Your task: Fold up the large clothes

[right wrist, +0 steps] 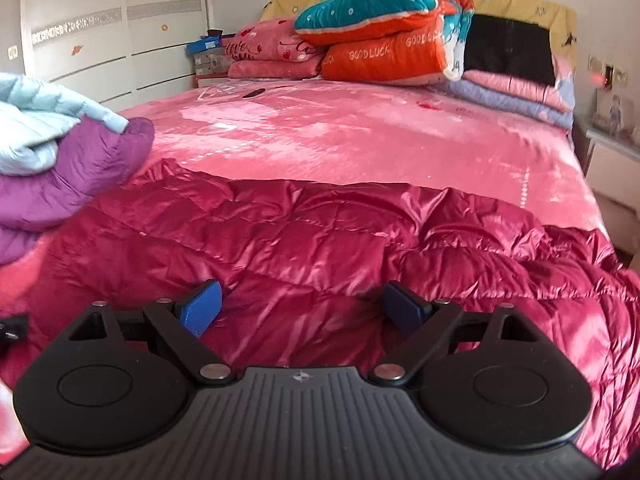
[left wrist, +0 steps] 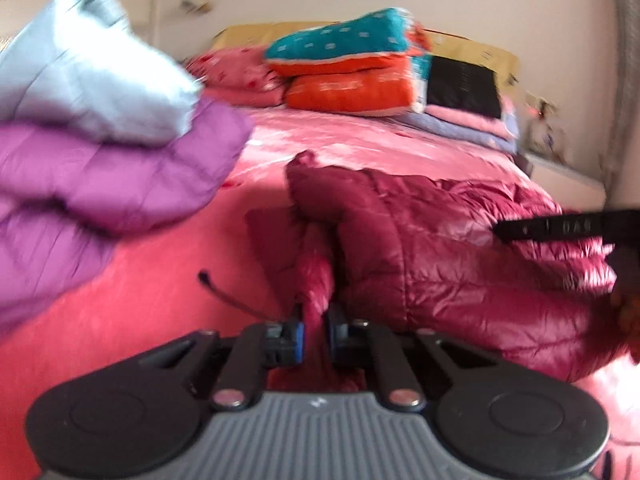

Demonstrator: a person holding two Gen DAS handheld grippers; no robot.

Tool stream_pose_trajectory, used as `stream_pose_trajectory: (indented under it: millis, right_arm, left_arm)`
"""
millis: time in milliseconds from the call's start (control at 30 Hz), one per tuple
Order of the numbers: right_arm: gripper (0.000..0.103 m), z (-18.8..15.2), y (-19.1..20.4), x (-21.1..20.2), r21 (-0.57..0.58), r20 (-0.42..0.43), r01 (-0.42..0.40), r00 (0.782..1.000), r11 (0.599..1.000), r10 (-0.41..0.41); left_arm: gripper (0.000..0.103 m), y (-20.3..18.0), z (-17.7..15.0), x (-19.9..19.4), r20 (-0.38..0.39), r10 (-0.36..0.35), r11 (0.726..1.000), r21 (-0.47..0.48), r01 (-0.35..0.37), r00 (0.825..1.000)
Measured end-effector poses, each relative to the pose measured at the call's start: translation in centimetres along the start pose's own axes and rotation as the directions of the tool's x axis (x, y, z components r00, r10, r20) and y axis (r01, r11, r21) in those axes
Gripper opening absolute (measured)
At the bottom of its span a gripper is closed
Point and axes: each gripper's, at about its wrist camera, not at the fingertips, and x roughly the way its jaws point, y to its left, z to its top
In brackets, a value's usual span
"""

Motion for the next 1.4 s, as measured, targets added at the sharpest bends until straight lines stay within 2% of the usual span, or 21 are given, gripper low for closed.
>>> stream_pose_trajectory:
  millis: [167, 367, 467, 567, 633, 733, 800, 833, 900, 1067, 1133, 1167, 1267, 1333, 1400]
  right_arm:
    - [0.103, -0.8, 0.2, 0.0, 0.017, 0.016, 0.002, 1.000, 1.000, -0.002]
    - [0.103, -1.1, 1.3, -0.4, -0.057, 0.008, 0.022, 1.000, 0.998, -0.022]
    - [0.103, -0.6, 1.7, -0.7, -0.076, 0.004, 0.036, 0.999, 0.996, -0.036]
    - [0.103, -0.2, 2.5, -1.7, -0.131, 0.037, 0.065, 0.997, 0.989, -0.060]
    - [0.103, 0.2, 3.2, -2.2, -0.170, 0.072, 0.060, 0.996, 0.984, -0.048]
    - [0.103, 1.3, 4.3, -2.4, -0.186, 0.071, -0.006, 0.997, 0.983, 0.020]
    - [0.103, 2.0, 5.0, -2.0, -0.187, 0.058, -0.040, 0.997, 0.981, 0.052]
    - [0.103, 2.4, 5.3, -1.6, -0.188, 0.048, -0.060, 0.996, 0.980, 0.070]
    - [0.103, 2.9, 5.6, -0.7, -0.187, 0.025, -0.105, 0.993, 0.977, 0.112]
    - [0.103, 4.0, 7.7, 1.3, -0.223, -0.004, -0.210, 0.977, 0.952, 0.214]
    - [0.103, 4.5, 8.9, 2.1, -0.233, -0.029, -0.272, 0.962, 0.934, 0.273]
    - [0.103, 4.8, 9.4, 2.6, -0.240, -0.049, -0.303, 0.953, 0.922, 0.300]
    - [0.103, 5.6, 10.9, 4.3, -0.247, -0.111, -0.303, 0.952, 0.920, 0.284]
    - [0.103, 6.3, 10.9, 4.9, -0.174, -0.145, -0.367, 0.927, 0.914, 0.344]
    - [0.103, 6.8, 11.5, 4.6, -0.148, -0.138, -0.419, 0.906, 0.896, 0.401]
  left_arm:
    - [0.008, 1.4, -1.8, -1.8, -0.038, 0.002, 0.989, -0.144, -0.007, 0.999]
    - [0.010, 2.0, -2.4, -3.1, -0.050, -0.010, 0.964, -0.265, -0.003, 0.999]
    - [0.019, 1.7, -1.6, -4.0, 0.017, 0.019, 0.978, -0.210, -0.015, 1.000]
    - [0.048, 2.4, -1.4, -4.1, 0.075, 0.006, 0.972, -0.237, 0.012, 0.997]
    - [0.057, 2.9, -1.1, -3.6, 0.109, -0.034, 0.968, -0.244, 0.060, 0.993]
    - [0.060, 2.7, -0.7, -2.9, 0.139, -0.125, 0.964, -0.218, 0.154, 0.982]
    - [0.060, 2.2, -0.6, -2.1, 0.124, -0.176, 0.962, -0.187, 0.198, 0.977]
    - [0.059, 2.0, -0.6, -1.7, 0.109, -0.178, 0.965, -0.175, 0.195, 0.978]
    - [0.049, 2.1, -0.8, -0.9, 0.068, -0.193, 0.960, -0.191, 0.203, 0.979]
    - [0.048, 2.5, -0.9, -0.7, 0.047, -0.227, 0.947, -0.222, 0.232, 0.973]
    - [0.052, 2.8, -0.9, -0.4, 0.041, -0.241, 0.939, -0.244, 0.243, 0.970]
    - [0.058, 2.9, -1.0, -0.3, 0.034, -0.250, 0.935, -0.249, 0.251, 0.968]
    - [0.067, 2.9, -1.2, -0.1, 0.027, -0.269, 0.931, -0.250, 0.267, 0.963]
    - [0.069, 2.8, -1.3, 0.0, 0.026, -0.274, 0.929, -0.251, 0.272, 0.961]
    - [0.071, 2.6, -1.3, -0.1, 0.031, -0.285, 0.927, -0.244, 0.284, 0.958]
